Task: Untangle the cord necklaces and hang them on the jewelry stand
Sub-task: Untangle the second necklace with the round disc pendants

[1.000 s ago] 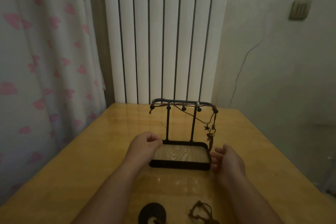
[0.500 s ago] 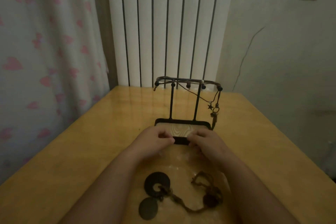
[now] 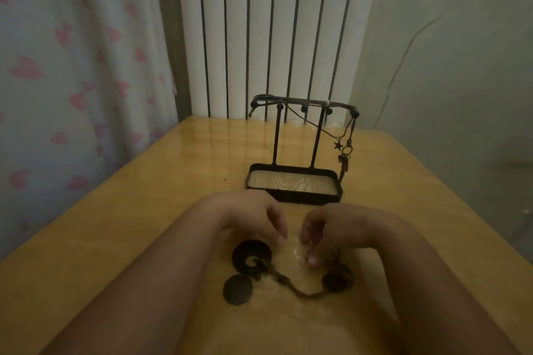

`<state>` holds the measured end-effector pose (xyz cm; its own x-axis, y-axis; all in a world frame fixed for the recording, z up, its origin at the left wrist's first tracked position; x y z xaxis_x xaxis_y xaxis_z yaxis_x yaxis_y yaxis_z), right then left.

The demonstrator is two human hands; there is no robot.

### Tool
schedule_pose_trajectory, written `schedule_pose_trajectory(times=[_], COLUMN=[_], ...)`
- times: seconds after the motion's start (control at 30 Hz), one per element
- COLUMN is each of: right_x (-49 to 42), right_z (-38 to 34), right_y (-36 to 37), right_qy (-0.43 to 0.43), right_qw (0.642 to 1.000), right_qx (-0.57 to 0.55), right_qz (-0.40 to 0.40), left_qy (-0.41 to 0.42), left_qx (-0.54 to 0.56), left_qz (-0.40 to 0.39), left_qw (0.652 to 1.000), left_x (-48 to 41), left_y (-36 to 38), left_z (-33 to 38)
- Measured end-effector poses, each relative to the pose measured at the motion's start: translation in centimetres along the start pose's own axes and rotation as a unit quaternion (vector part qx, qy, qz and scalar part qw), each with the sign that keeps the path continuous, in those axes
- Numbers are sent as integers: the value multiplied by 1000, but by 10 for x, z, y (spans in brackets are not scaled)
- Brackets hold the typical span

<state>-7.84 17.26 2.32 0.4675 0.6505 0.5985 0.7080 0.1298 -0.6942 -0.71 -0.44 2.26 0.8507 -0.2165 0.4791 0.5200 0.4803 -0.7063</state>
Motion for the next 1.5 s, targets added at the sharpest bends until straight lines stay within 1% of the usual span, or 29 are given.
schedule_pose_trajectory(times=[0.1,0.3,0.4,0.47,0.53,0.63,0.7,0.77,0.83,0.9,1.07,1.13,1.2,1.3,1.33,1.43,1.5], right_x=[0,-3,-6,-8,-11,-11,-9,-8,-8,-8,-6,-7,-9,-11,-12,-12,-12], right_z=[1,4,5,5,5,5,6,6,7,7,7,6,3,-3,-4,-8,-9], right_y=[1,-1,-2,-3,-4,-6,-7,-8,-8,-8,-9,-9,-8,-6,-5,-1,-1], right_qy=[3,2,1,1,-5,-28,-48,-65,-74,-82,-116,-126,-139,-167,-177,-205,-211], right_qw=[1000,999,997,996,993,985,975,962,953,943,903,889,871,843,836,827,827], right_qx=[19,5,5,8,0,-39,-79,-117,-151,-195,-295,-318,-353,-403,-414,-421,-411], right_qz=[-1,54,75,91,115,163,204,238,253,257,290,305,312,315,314,312,321], left_qy=[-6,-9,-7,-9,-10,0,4,5,-6,-24,-74,-60,-28,9,26,65,76], left_qx=[-36,-59,-86,-106,-106,-72,-49,-50,-53,-54,-46,-13,37,102,137,236,255], left_qz=[-44,-70,-97,-97,-78,-31,3,41,68,74,18,31,76,193,217,244,262], left_qw=[998,996,992,990,991,997,999,998,996,996,996,998,996,976,966,938,928], left_x=[0,9,10,7,3,0,-1,-4,-5,-3,13,16,14,1,-4,-13,-15], left_y=[7,10,11,15,17,16,15,14,12,9,1,-1,0,5,8,16,21], left_z=[-4,-1,5,10,11,6,1,-4,-10,-16,-28,-29,-24,-13,-8,-1,2])
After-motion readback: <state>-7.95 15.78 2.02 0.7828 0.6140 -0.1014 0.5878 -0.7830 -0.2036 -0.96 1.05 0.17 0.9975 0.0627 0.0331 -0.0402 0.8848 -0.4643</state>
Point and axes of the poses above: each hand's wrist, its own x-axis away from the middle knuckle, its own y-axis out of the palm, z = x × y, the point moved 1 cm from there along -x, towards the middle knuckle, and after that the axes turned 11 degrees about -z, right-handed, at the moved point
